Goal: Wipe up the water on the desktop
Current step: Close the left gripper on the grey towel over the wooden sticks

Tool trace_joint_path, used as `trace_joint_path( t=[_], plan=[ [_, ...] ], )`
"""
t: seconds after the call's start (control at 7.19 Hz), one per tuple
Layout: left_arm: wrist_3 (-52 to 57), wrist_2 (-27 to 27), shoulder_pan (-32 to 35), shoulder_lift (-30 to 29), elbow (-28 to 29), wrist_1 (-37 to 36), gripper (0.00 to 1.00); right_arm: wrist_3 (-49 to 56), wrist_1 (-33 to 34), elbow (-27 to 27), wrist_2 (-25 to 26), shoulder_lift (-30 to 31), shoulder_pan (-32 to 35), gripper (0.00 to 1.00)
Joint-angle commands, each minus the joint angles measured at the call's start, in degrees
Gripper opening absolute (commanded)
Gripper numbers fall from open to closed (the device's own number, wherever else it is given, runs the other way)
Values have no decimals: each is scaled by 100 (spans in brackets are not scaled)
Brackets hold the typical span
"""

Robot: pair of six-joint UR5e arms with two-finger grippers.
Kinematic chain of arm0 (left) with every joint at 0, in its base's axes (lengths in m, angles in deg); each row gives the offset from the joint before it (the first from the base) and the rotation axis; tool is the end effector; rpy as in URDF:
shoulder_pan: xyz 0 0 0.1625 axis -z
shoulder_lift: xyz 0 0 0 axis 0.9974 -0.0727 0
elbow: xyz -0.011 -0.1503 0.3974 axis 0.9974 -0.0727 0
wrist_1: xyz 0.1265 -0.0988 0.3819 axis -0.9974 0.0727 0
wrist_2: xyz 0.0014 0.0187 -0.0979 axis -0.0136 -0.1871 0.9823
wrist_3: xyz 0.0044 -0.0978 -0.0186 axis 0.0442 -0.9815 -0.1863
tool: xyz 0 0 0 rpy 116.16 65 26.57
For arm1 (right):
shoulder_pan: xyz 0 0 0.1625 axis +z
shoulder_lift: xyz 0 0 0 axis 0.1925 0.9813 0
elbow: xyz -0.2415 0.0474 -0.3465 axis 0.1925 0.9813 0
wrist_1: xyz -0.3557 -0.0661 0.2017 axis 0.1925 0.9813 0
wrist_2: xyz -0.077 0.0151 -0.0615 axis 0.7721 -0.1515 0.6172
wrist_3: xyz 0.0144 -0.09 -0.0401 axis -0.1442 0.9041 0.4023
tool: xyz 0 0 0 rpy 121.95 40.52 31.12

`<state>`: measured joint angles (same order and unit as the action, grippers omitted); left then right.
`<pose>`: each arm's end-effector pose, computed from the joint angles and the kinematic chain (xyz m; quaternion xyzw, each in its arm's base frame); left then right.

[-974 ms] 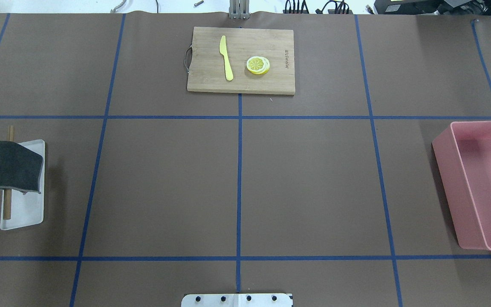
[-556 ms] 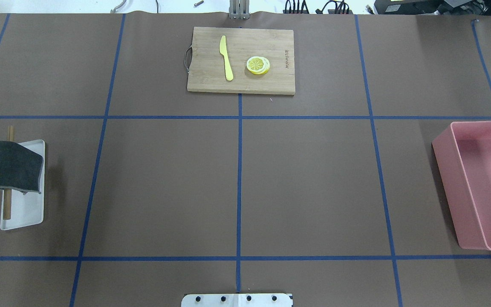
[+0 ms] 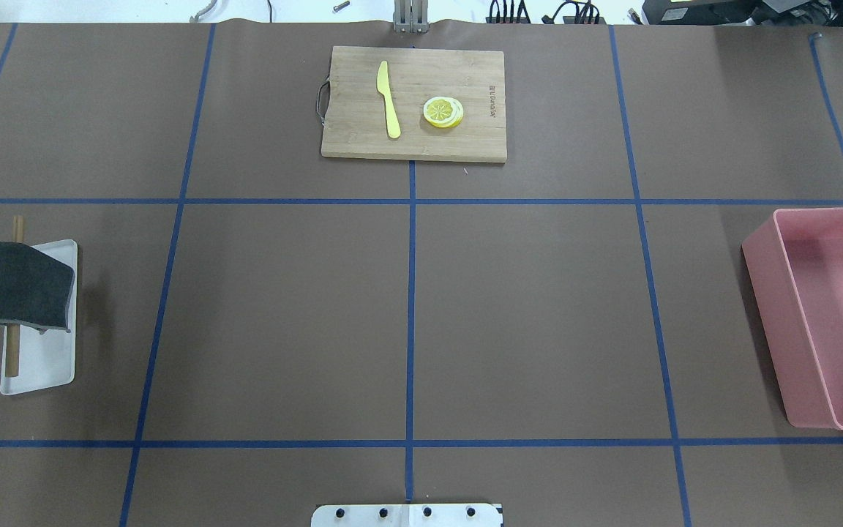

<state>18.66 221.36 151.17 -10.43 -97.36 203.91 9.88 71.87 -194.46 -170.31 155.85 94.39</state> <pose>0.1274 -0.4196 0.5551 -0.0438 0.4592 -0.0866 0.8830 0.0092 -0.4146 0.5831 0.0412 -0.4185 -0.1296 0.8980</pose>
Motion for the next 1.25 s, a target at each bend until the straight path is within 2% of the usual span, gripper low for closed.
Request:
trace_joint_path(
  t=[0.0,0.14,0.28,1.11],
  plan=[
    [-21,0,-30,12,10,2,47,0,0,0,0,1,-6,100],
    [-21,9,-30,12,2,2,26,0,0,0,0,1,-6,100],
    [-30,9,-30,12,2,-7,0,0,0,0,0,1,-6,100],
    [-21,387,58,56,-333,-7,0,0,-9,-26,0,-16,-6,100]
  ],
)
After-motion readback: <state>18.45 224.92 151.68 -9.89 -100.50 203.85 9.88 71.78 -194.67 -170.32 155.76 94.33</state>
